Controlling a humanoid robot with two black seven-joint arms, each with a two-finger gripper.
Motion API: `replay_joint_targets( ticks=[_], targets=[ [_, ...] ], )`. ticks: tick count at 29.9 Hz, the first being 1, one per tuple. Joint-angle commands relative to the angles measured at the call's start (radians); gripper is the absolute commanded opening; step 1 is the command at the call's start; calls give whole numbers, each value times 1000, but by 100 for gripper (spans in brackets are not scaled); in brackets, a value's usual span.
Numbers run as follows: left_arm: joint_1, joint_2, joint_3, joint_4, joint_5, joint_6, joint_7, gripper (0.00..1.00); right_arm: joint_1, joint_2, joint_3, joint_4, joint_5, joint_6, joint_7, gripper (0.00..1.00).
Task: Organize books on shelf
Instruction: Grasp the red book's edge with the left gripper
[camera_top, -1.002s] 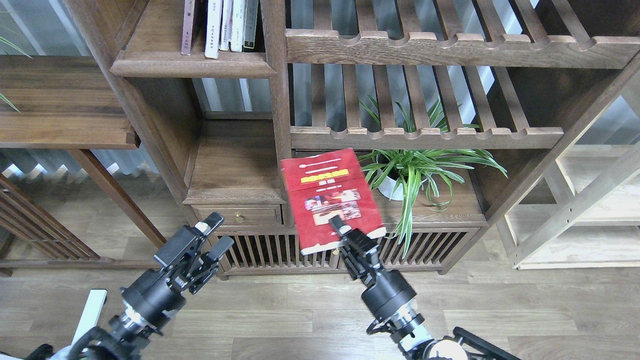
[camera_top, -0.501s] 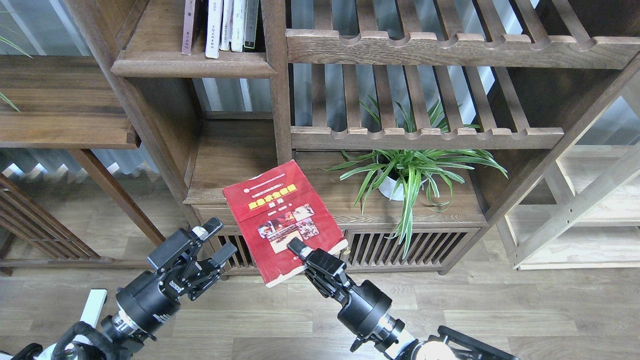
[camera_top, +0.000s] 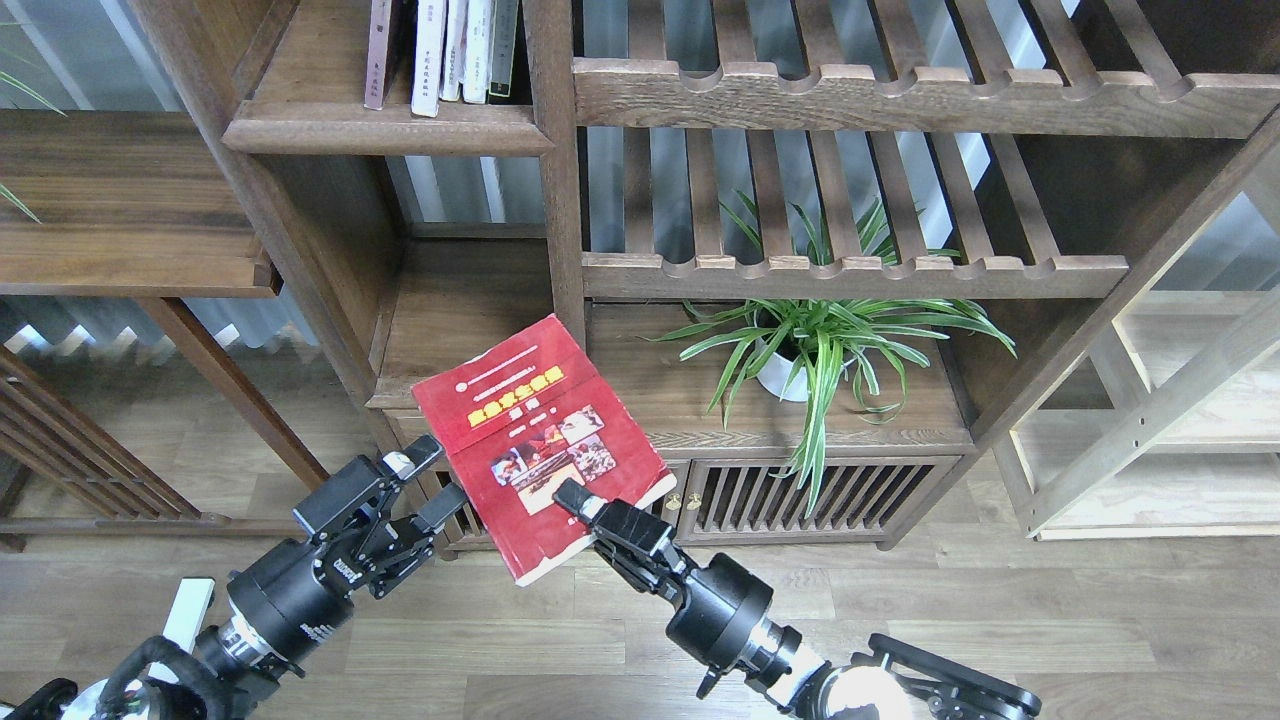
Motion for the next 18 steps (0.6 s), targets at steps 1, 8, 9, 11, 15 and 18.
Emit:
replay_joint_targets(
  ticks=[1,8,9,11,15,18],
  targets=[
    [-5,-1,2,0,3,0,0,88,8,-17,-38,0,-11,0,1,3],
    [-14,-1,14,5,9,0,0,72,10,-25,-45,0,-19,0,-1,3],
    [-14,1,23,5,9,0,0,70,11,-22,-45,0,-19,0,-1,3],
    [-16,4,38,6,11,0,0,68,21,-19,-45,0,-19,0,1,3],
    [-17,10,45,8,22,0,0,60,37,-14,-45,0,-19,0,1,3],
    [-17,10,45,11,20,0,0,49,38,-12,-45,0,-19,-4,1,3]
  ],
)
